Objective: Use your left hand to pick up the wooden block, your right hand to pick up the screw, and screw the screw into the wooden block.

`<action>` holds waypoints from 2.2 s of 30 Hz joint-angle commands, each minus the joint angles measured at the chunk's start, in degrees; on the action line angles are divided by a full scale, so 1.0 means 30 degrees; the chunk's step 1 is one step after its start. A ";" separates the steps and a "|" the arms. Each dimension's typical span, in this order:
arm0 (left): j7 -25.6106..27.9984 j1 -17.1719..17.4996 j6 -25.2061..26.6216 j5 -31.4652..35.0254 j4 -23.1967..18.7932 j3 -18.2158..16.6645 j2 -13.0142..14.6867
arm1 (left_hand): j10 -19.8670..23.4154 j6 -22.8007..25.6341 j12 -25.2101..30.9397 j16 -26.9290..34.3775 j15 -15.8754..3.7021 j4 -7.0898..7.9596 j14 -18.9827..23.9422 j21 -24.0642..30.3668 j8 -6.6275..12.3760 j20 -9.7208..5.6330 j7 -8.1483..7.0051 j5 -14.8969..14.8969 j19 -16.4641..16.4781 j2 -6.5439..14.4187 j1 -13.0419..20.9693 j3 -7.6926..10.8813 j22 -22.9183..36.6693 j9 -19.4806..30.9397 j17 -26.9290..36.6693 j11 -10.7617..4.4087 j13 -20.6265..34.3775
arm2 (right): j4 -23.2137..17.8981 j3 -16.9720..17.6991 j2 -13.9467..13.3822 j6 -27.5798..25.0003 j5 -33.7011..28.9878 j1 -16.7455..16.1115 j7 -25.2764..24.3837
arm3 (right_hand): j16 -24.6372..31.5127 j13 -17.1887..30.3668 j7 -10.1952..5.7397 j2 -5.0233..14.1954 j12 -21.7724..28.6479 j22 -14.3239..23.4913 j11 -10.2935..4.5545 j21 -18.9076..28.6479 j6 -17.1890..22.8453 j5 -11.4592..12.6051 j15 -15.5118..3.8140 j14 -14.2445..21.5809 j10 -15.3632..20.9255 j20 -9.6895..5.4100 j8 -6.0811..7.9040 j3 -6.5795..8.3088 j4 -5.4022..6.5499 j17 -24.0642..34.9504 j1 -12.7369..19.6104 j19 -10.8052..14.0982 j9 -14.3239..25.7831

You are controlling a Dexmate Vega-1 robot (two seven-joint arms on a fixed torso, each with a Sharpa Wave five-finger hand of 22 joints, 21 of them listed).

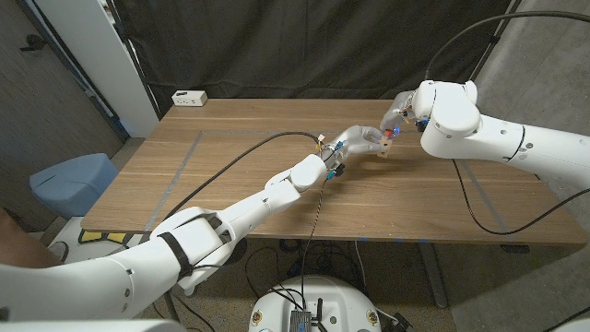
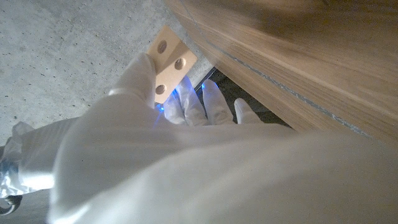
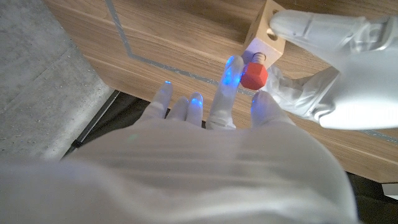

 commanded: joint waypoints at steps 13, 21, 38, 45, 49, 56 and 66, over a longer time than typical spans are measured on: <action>-0.0113 -0.0632 -0.0679 -0.0129 0.1586 0.0079 -0.0605 | 0.0968 0.2002 0.0928 0.0026 -0.1572 -0.0078 0.0114 0.0034 0.0156 0.0157 -0.1106 0.0250 0.0024 0.0788 -0.0086 -0.0033 0.0042 0.0129 0.0071 -0.0848 0.0387 | 0.0498 -0.1165 0.0146 -0.0068 -0.0401 0.1284 0.1488 | -0.0474 0.0067 0.0379 -0.1381 -0.0599 0.0041 0.0310 -0.0163 -0.2063 0.0658 0.0511 -0.0393 -0.0560 -0.0121 -0.1580 -0.1761 0.0759 0.0139 -0.2637 -0.0572 0.0105; -0.0134 -0.0837 -0.0937 -0.0207 0.2125 0.0104 -0.0816 | 0.0795 0.1748 0.0896 -0.0050 -0.1507 -0.0046 0.0071 0.0027 0.0052 0.0218 -0.1043 0.0339 0.0002 0.0871 -0.0144 0.0025 0.0042 0.0139 0.0022 -0.0833 0.0422 | 0.0680 -0.1135 0.0142 0.0221 -0.0426 0.1409 0.1962 | -0.0678 0.0117 0.0692 -0.1888 -0.0830 0.0044 0.0591 -0.0158 -0.3509 0.1182 0.0858 -0.0797 -0.1118 -0.0040 -0.2437 -0.2441 0.1084 0.0166 -0.3513 -0.0914 0.0186; -0.0011 -0.0846 -0.1054 -0.0160 0.2173 0.0165 -0.0819 | 0.0827 0.1844 0.0907 -0.0019 -0.1533 -0.0098 0.0098 0.0028 0.0080 0.0204 -0.1065 0.0434 0.0003 0.0850 -0.0140 -0.0073 0.0041 0.0150 0.0040 -0.0871 0.0365 | 0.0493 -0.1100 -0.0057 0.0319 -0.1214 0.1381 0.3141 | -0.0859 0.0182 0.1088 -0.2210 -0.0998 0.0040 0.1047 -0.0161 -0.5491 0.1851 0.1420 -0.1400 -0.1997 0.0184 -0.3186 -0.2943 0.1162 0.0144 -0.3819 -0.1399 0.0648; 0.0083 -0.0695 -0.0914 -0.0120 0.1835 0.0150 -0.0706 | 0.0521 0.1641 0.0835 -0.0102 -0.1443 -0.0031 0.0030 0.0021 -0.0001 0.0305 -0.1017 0.0513 -0.0021 0.1009 -0.0214 0.0019 0.0041 0.0163 -0.0002 -0.0835 0.0424 | 0.0209 -0.0562 -0.0275 0.0616 -0.1422 0.0940 0.3362 | -0.0961 0.0223 0.1543 -0.2200 -0.1114 0.0034 0.1413 -0.0135 -0.6969 0.2270 0.1876 -0.1919 -0.2919 0.0402 -0.3784 -0.3079 0.1050 0.0115 -0.3607 -0.1566 0.0820; 0.0181 -0.0673 -0.0902 -0.0070 0.1796 0.0148 -0.0697 | 0.0494 0.1617 0.0846 -0.0113 -0.1426 -0.0038 0.0020 0.0020 -0.0009 0.0337 -0.1003 0.0529 -0.0027 0.1006 -0.0230 0.0011 0.0041 0.0169 -0.0012 -0.0820 0.0449 | 0.0095 -0.0048 -0.0391 0.0943 -0.1448 0.0532 0.3337 | -0.1007 0.0244 0.1768 -0.2211 -0.1134 0.0032 0.1682 -0.0136 -0.7748 0.2462 0.2012 -0.2277 -0.3452 0.0455 -0.4128 -0.3163 0.0979 0.0106 -0.3483 -0.1667 0.0884; 0.0210 -0.0640 -0.0856 -0.0060 0.1714 0.0132 -0.0662 | 0.0452 0.1623 0.0871 -0.0115 -0.1422 -0.0058 0.0050 0.0019 -0.0006 0.0341 -0.1014 0.0563 -0.0033 0.1009 -0.0248 0.0008 0.0041 0.0180 -0.0030 -0.0828 0.0496 | -0.0658 0.2527 -0.1152 0.2895 -0.0449 -0.1730 0.1281 | -0.0997 0.0279 0.1841 -0.2112 -0.1126 0.0027 0.1814 -0.0071 -0.8273 0.2642 0.2185 -0.2516 -0.4001 0.0683 -0.4386 -0.3167 0.0858 0.0088 -0.3223 -0.1547 0.0933; 0.0183 -0.0735 -0.0960 -0.0100 0.2012 0.0138 -0.0782 | 0.0468 0.1710 0.0932 -0.0093 -0.1451 -0.0101 0.0064 0.0018 0.0037 0.0327 -0.1022 0.0583 -0.0043 0.0983 -0.0248 -0.0049 0.0041 0.0195 -0.0025 -0.0834 0.0563 | -0.1228 0.6221 -0.1839 0.5640 0.1187 -0.4875 -0.1011 | -0.0959 0.0307 0.1566 -0.1911 -0.1097 0.0012 0.1750 0.0022 -0.8489 0.2791 0.2169 -0.2618 -0.4464 0.0704 -0.4565 -0.3072 0.0650 0.0047 -0.2788 -0.1223 0.0903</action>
